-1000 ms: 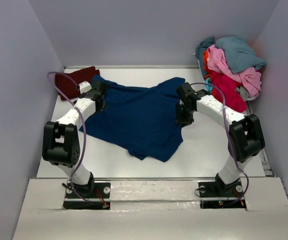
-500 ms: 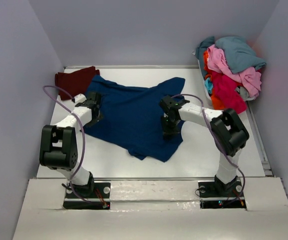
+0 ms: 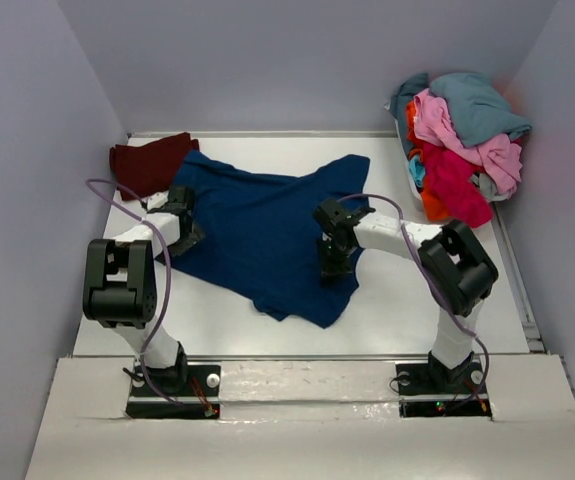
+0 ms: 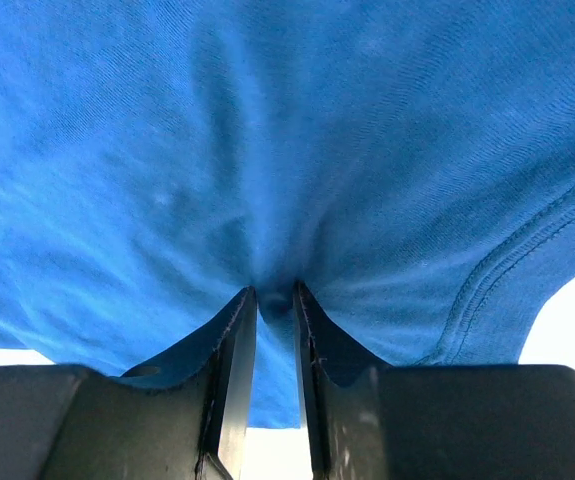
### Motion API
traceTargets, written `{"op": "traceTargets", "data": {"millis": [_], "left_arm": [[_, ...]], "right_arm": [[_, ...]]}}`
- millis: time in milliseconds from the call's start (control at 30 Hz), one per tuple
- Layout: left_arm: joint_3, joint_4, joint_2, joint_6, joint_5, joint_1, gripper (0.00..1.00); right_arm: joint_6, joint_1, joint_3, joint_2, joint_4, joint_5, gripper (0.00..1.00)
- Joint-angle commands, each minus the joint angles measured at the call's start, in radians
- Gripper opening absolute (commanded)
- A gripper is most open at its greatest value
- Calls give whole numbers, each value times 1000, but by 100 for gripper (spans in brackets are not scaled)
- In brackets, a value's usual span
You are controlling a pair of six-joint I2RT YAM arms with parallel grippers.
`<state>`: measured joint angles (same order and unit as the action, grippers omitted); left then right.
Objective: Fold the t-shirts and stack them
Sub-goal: Flatten out the tshirt
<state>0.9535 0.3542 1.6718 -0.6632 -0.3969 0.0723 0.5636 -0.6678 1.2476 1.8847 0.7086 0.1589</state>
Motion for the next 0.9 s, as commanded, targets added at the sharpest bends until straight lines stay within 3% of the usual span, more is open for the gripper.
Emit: {"op": "traceTargets", "data": {"millis": [0, 67, 133, 200, 267, 700, 867], "left_arm": [[-41, -37, 26, 37, 95, -19, 79], [-39, -37, 48, 51, 110, -19, 58], [-44, -43, 51, 57, 116, -19, 48], [-45, -57, 49, 69, 131, -19, 30], [-38, -46, 54, 74, 138, -19, 8], [-70, 25, -27, 106, 164, -9, 6], [-61, 31, -27, 116, 147, 0, 6]], "right_arm": [[36, -15, -109, -54, 8, -7, 28], [42, -15, -137, -102, 25, -27, 28], [44, -15, -146, -134, 37, -50, 27], [45, -15, -145, -168, 67, -65, 28], [51, -15, -151, -199, 78, -65, 28], [59, -15, -57, -151, 104, -98, 30], [35, -15, -1, -150, 126, -58, 45]]}}
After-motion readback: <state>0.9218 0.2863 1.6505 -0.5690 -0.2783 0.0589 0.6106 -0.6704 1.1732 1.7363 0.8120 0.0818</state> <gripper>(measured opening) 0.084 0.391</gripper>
